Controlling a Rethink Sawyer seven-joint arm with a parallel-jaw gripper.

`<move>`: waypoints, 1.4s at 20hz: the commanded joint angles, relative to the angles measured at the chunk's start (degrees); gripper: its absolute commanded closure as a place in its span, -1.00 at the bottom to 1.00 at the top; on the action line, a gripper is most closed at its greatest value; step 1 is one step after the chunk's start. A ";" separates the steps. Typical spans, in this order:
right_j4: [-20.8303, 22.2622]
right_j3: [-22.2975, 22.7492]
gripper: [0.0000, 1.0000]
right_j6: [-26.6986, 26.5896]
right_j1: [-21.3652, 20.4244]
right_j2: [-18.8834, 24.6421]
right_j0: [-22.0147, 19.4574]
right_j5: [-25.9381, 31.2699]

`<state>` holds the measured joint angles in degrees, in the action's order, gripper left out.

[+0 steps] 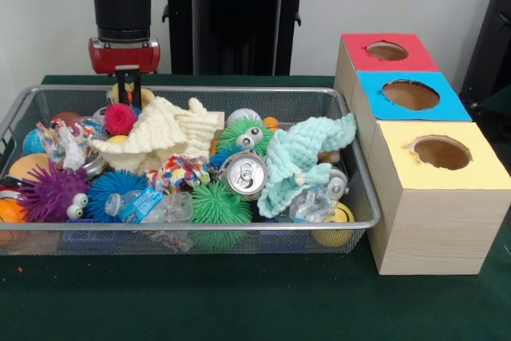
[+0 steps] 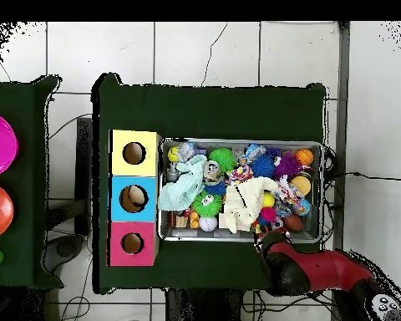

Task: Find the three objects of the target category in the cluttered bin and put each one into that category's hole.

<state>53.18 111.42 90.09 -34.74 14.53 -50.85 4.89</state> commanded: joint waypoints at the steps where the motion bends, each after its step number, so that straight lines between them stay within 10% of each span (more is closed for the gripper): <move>1: -2.00 0.27 1.00 -3.12 0.01 3.07 -0.66 11.94; 28: -17.11 -4.64 1.00 -2.03 -14.26 9.69 11.12 31.10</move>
<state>40.19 111.35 90.09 -45.72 19.59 -42.06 28.23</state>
